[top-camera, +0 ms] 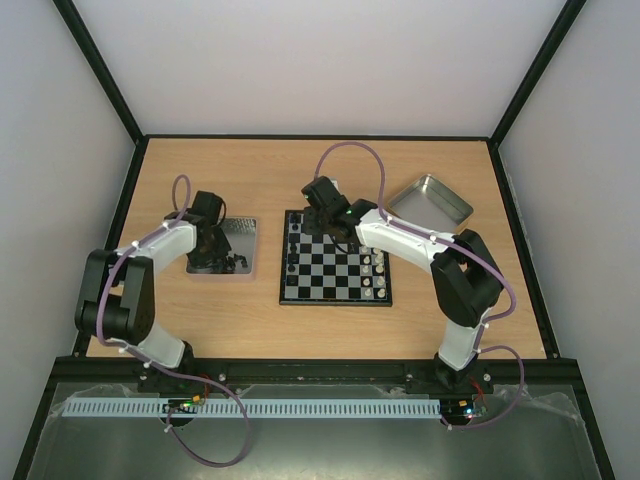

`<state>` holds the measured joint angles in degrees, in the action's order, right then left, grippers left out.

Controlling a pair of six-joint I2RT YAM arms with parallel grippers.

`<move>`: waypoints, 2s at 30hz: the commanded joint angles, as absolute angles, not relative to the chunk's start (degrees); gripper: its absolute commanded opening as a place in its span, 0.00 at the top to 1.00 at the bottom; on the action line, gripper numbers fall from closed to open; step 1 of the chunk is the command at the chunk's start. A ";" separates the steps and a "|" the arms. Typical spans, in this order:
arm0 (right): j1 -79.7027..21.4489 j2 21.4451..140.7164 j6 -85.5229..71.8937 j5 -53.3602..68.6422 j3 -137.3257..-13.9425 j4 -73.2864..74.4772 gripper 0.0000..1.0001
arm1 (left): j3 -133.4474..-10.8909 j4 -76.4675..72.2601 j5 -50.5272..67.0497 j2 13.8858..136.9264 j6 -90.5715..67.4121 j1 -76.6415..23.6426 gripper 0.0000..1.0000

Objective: Set up the chess pieces on the board
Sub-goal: Pick up the chess piece from the storage box.

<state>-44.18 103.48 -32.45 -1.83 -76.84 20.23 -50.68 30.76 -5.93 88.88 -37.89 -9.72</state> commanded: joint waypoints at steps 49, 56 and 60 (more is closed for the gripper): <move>-33.66 81.19 -47.74 55.00 -56.44 -11.77 0.47 | -49.22 -0.91 55.33 70.75 -20.22 -23.48 0.85; -33.66 79.13 -45.89 58.11 -54.20 -9.44 0.62 | -49.06 -1.23 55.21 70.09 -20.09 -23.55 0.85; -33.64 79.28 -45.51 58.57 -54.29 -9.12 0.70 | -49.04 -1.14 54.93 70.05 -20.12 -23.55 0.85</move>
<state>-33.61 80.55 -46.37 56.01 -54.59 -9.15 -48.66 0.34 53.52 71.11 -21.32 -23.35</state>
